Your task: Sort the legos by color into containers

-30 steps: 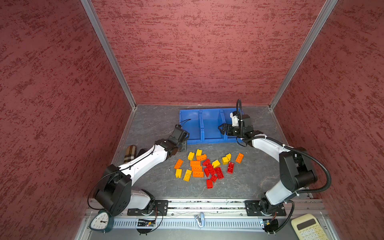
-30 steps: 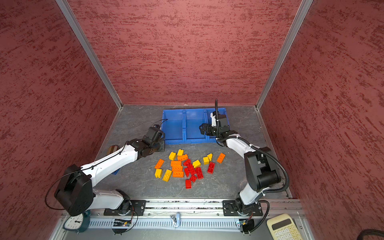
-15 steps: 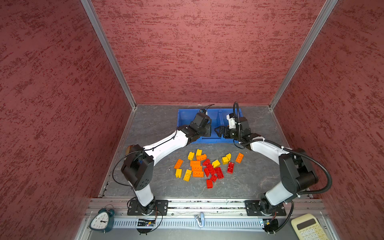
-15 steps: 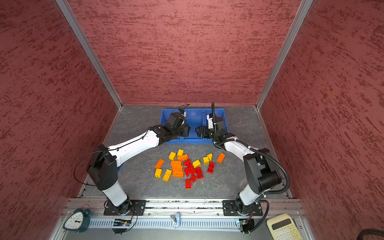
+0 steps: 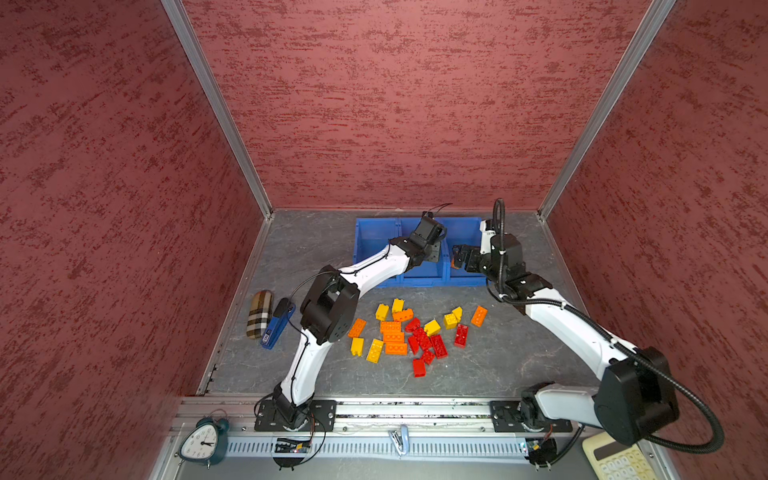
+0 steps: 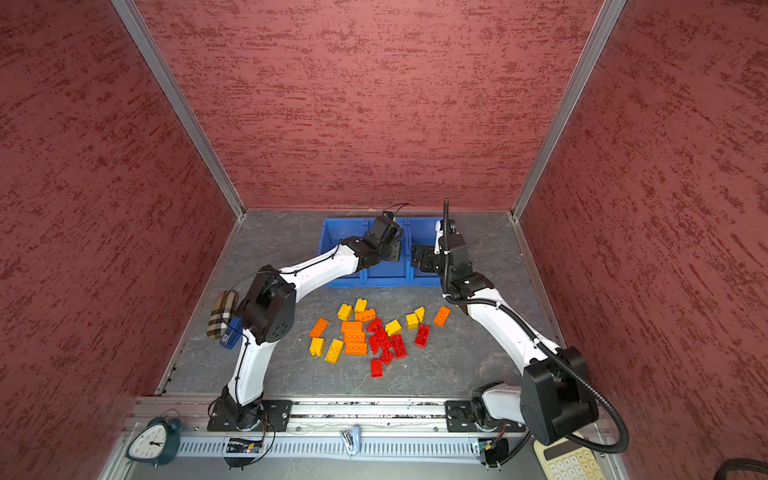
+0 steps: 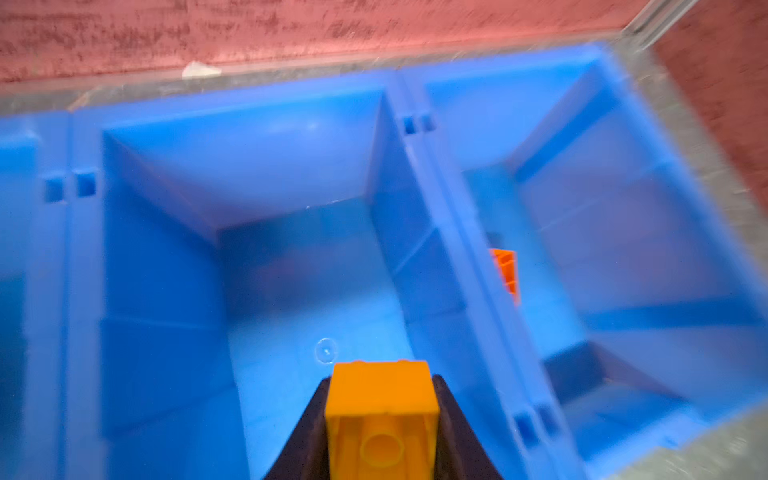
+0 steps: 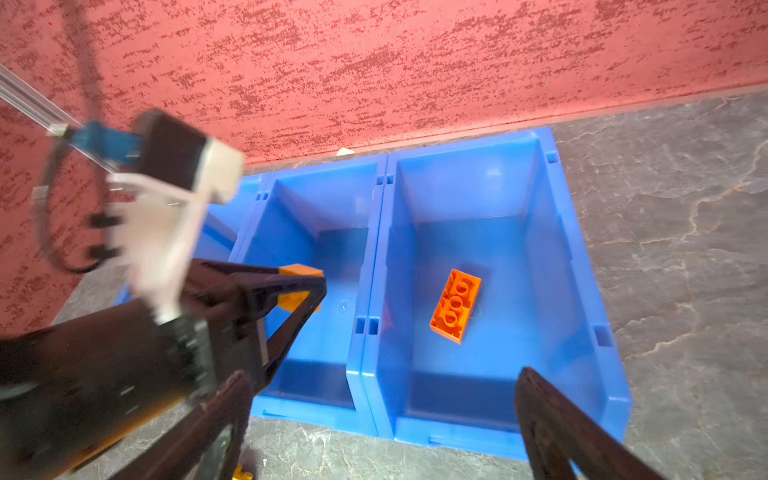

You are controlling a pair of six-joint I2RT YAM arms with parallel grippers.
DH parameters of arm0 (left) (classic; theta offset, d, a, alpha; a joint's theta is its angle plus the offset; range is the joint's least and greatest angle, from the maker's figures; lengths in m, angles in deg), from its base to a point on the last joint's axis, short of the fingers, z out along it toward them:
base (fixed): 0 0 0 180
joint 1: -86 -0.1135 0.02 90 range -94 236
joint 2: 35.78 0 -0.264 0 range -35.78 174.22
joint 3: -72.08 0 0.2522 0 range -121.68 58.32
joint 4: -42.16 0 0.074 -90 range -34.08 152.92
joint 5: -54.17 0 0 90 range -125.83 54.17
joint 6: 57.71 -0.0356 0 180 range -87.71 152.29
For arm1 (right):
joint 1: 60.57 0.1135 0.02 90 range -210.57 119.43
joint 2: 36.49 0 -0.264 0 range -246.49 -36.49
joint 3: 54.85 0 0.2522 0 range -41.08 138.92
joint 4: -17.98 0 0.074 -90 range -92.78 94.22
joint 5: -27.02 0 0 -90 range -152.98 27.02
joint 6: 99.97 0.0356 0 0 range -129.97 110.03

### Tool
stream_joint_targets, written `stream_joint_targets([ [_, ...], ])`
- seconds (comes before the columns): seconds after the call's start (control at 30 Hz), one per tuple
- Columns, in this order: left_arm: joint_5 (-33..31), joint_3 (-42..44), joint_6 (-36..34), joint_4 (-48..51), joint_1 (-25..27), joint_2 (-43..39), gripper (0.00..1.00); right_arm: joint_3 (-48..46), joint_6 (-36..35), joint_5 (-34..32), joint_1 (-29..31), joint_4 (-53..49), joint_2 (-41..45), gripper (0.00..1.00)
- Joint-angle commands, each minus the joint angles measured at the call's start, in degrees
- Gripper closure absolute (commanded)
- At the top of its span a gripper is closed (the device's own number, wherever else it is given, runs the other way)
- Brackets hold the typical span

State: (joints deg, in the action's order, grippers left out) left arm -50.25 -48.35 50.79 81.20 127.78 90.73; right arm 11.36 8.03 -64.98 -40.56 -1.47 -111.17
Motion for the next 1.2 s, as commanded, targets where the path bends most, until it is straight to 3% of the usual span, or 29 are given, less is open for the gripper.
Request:
stream_joint_targets([
  [0.0,-3.28,-4.59,1.05,4.63,-0.40,3.15,0.63,-0.44,-1.30,-0.78,0.12,-4.74,0.69,0.01],
  [0.23,-2.21,-7.35,3.06,5.43,-0.73,6.60,0.59,-0.72,4.06,-5.91,0.27,-15.52,1.18,0.01],
  [0.37,-1.94,-8.39,4.13,6.17,-1.01,6.40,0.46,-5.20,11.65,-8.50,0.28,-18.94,2.72,0.01],
  [0.53,2.45,-7.95,4.64,5.14,-0.83,3.03,0.36,-11.66,16.72,-8.89,0.28,-20.81,4.02,0.04],
  [0.63,5.95,-4.83,5.53,2.30,-0.31,-1.24,0.26,-14.45,17.33,-8.88,0.30,-20.90,3.48,0.10],
  [0.8,7.84,3.58,7.54,-3.55,0.69,-9.26,0.01,-15.87,17.85,-7.81,0.29,-18.46,0.78,0.27],
  [1.17,7.30,20.13,7.82,-12.40,0.76,-22.48,0.01,-15.91,17.35,-5.07,0.28,-15.53,-5.51,0.38],
])
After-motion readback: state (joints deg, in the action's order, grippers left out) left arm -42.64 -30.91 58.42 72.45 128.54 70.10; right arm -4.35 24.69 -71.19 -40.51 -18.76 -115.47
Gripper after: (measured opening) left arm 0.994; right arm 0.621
